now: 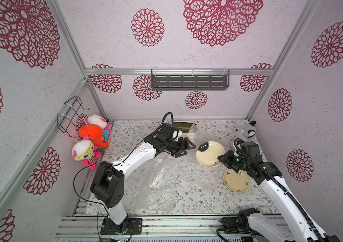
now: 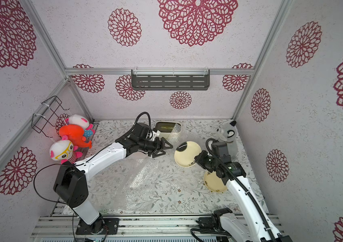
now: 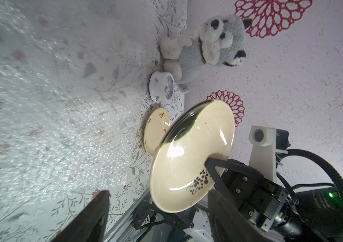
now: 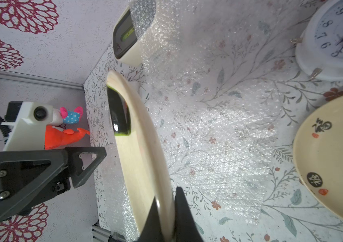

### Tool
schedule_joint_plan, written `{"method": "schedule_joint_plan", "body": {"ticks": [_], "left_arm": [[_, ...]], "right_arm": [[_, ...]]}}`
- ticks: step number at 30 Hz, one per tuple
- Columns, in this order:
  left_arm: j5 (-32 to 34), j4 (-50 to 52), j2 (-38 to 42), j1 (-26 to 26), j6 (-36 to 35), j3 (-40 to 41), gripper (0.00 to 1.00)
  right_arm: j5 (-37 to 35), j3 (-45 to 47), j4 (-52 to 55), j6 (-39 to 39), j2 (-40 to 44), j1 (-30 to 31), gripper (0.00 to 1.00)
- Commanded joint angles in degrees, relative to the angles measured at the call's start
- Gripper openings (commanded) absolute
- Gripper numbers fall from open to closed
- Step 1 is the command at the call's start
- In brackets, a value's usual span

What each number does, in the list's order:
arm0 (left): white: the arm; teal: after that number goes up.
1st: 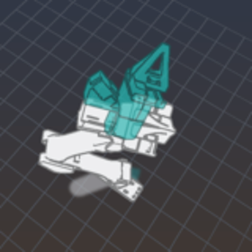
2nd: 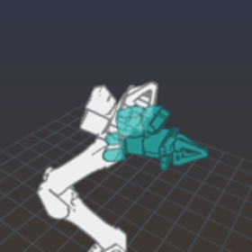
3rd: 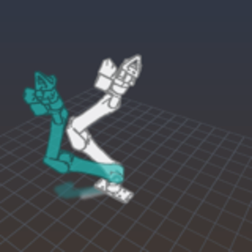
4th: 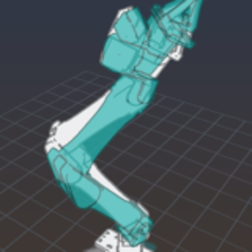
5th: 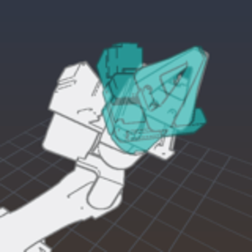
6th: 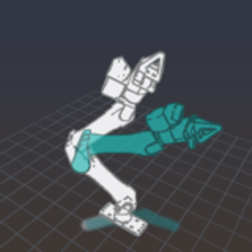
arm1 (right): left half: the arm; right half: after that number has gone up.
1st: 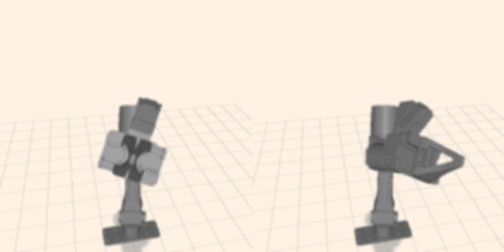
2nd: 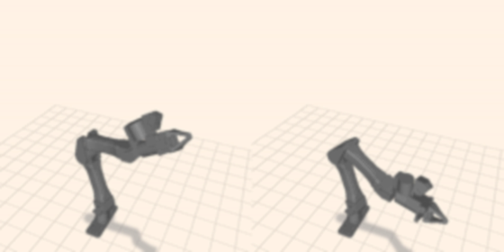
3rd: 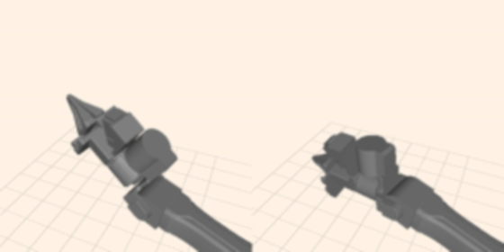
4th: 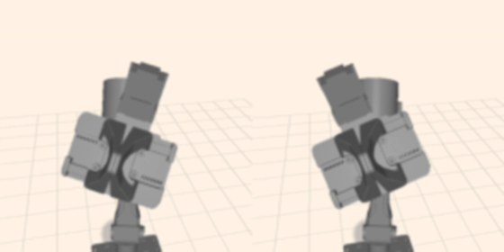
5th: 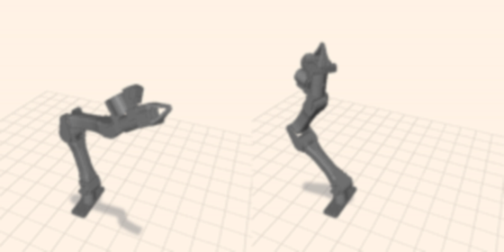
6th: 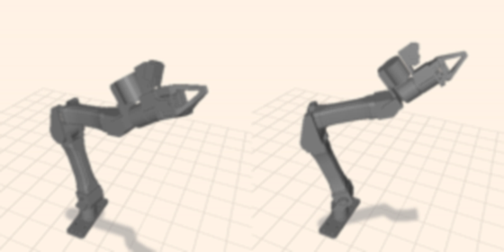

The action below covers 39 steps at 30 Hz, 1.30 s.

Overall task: Unpack dinner plates from bubble wrap
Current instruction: Place the plate on the plate.

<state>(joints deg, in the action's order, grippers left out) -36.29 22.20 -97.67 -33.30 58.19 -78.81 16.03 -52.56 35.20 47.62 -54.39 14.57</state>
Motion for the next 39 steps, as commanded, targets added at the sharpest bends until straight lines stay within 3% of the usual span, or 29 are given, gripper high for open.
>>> {"method": "schedule_joint_plan", "body": {"ticks": [1,9,21,30,39], "left_arm": [[2.5,3.9,3.5,2.1,-2.8,0.2,0.81],[6.6,7.7,5.0,3.9,-4.6,1.0,0.86],[12.7,14.3,5.1,6.7,-6.0,1.8,0.90],[12.2,15.6,7.1,10.5,-7.7,4.6,0.92],[10.5,15.1,7.5,12.6,-8.9,6.6,0.93]], "right_arm": [[-0.9,-0.4,0.8,-0.8,0.3,0.3,0.03],[-5.8,0.5,10.3,-1.3,1.4,-1.4,0.02],[-5.8,8.4,17.0,-1.8,7.1,-14.7,0.01],[-8.6,10.0,26.6,-1.4,13.5,-23.3,0.00],[-10.0,14.2,28.5,4.4,18.2,-25.6,0.00]]}}
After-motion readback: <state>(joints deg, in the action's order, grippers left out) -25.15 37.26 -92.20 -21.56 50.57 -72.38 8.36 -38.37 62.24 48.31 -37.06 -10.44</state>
